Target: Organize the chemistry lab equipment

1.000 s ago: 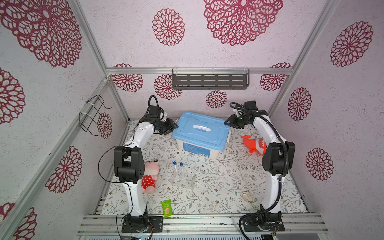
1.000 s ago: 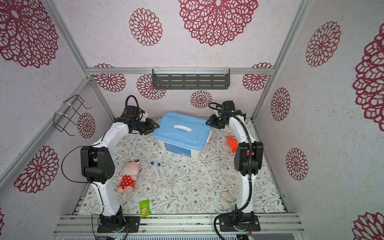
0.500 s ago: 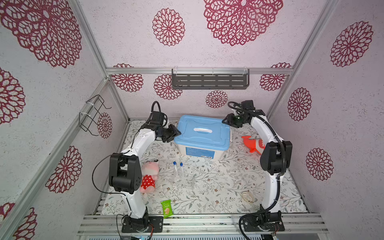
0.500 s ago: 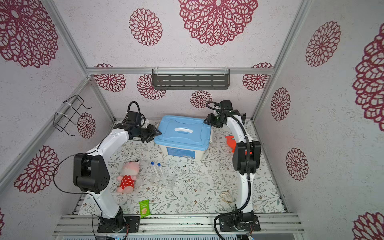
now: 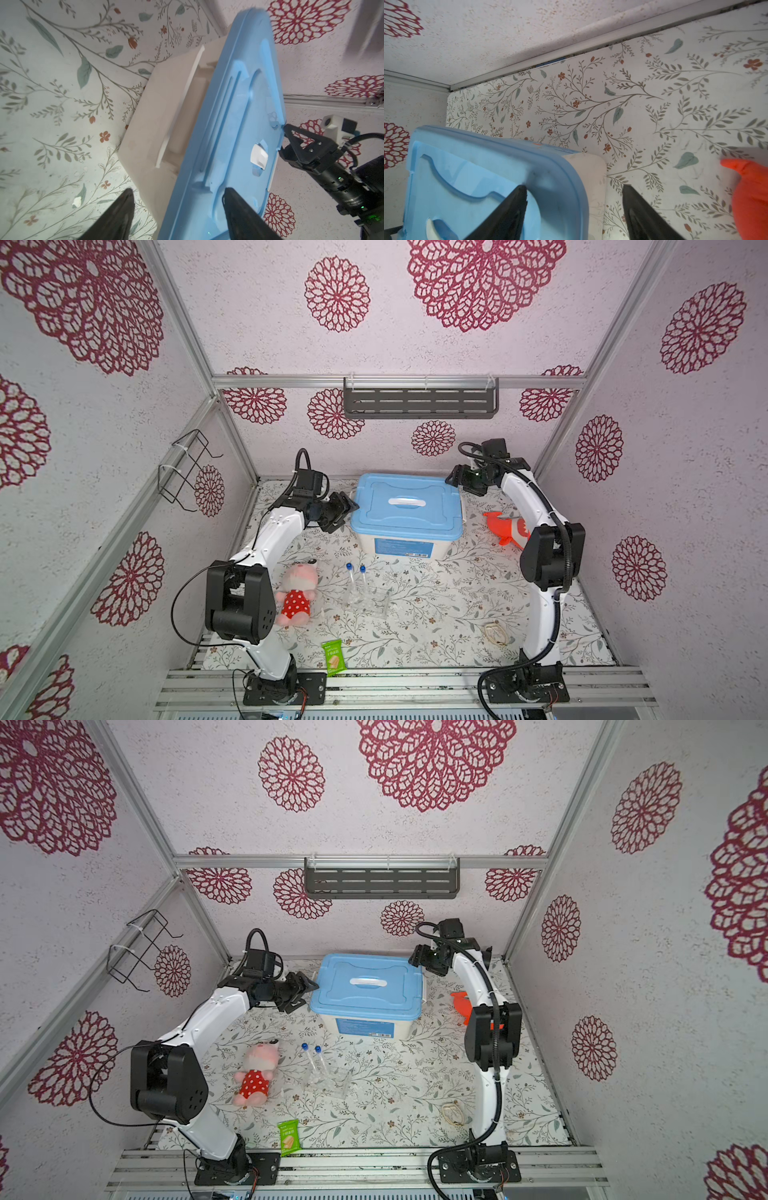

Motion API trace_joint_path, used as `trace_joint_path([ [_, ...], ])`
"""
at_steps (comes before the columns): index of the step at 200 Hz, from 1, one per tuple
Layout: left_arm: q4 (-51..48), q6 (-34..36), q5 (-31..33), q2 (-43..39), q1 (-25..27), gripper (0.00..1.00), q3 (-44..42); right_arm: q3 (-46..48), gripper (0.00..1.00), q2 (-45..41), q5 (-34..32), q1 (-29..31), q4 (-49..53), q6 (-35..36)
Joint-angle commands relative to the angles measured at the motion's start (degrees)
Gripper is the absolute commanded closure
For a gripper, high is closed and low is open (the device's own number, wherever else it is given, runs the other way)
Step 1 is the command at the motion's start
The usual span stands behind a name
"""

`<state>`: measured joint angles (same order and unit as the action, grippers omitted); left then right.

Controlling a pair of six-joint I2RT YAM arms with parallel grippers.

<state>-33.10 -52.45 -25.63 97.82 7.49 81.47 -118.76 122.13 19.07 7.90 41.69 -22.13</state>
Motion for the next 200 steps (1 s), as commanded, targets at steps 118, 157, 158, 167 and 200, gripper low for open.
trace_joint_path([
  [118, 1.81, 15.78, -17.42, 18.35, -5.39, 0.27, 14.9, 28.67, 0.26, -20.72, 9.87, -0.29, -8.29, -8.49],
  [157, -1.64, 19.49, -17.25, 21.26, -3.72, 0.29, 18.46, 26.17, 0.32, -18.86, 9.09, 0.68, -7.59, -7.78],
  [158, -1.8, 19.58, -17.21, 21.31, -3.71, 0.29, 18.5, 26.06, 0.32, -18.77, 9.07, 0.7, -7.46, -7.63],
  [167, -2.3, 20.16, -17.3, 21.46, -3.54, 0.29, 18.8, 24.92, 0.34, -18.15, 8.37, 1.16, -6.25, -6.74],
  [200, -1.99, 20.22, -17.62, 20.22, -3.18, 0.34, 17.82, 19.87, 0.39, -15.25, 4.74, 3.53, -1.2, -2.92],
])
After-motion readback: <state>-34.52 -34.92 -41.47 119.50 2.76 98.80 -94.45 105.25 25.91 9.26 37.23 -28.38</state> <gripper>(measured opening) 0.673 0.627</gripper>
